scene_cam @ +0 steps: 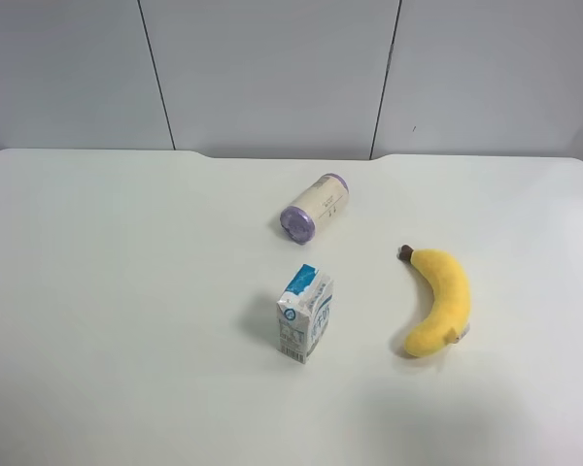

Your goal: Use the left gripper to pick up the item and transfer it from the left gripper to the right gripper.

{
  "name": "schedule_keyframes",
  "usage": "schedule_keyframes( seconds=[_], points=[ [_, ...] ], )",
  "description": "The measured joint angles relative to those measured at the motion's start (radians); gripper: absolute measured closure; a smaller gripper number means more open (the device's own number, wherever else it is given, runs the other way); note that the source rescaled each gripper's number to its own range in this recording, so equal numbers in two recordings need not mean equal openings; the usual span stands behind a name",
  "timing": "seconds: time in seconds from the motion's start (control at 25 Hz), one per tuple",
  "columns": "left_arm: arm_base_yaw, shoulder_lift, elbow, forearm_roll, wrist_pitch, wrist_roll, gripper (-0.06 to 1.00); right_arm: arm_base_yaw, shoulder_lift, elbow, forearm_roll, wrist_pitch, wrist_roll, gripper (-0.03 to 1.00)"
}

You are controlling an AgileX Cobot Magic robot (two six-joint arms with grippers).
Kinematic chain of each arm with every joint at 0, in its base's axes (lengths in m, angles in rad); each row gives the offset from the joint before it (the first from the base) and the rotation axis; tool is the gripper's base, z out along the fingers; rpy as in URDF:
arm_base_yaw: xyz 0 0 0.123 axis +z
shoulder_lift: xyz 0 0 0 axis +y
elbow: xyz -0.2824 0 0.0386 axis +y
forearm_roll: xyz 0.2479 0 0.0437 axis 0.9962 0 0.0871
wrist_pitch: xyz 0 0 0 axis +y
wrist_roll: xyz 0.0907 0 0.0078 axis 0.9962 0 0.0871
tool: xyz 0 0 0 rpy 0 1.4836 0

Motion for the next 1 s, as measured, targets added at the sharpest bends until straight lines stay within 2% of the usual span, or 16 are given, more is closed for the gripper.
schedule_keyframes(
  seconds=[0.56, 0.8, 1.0],
  points=[
    [0.0, 0.0, 0.0, 0.0, 0.0, 0.0, -0.05, 0.002, 0.0, 0.006, -0.008, -0.024, 0.006, -0.03],
    [0.0, 0.0, 0.0, 0.0, 0.0, 0.0, -0.05, 0.074, 0.0, 0.006, -0.008, -0.025, 0.006, -0.03],
    [0.0, 0.0, 0.0, 0.0, 0.0, 0.0, -0.05, 0.082, 0.0, 0.006, -0.008, -0.025, 0.006, -0.03]
  ],
)
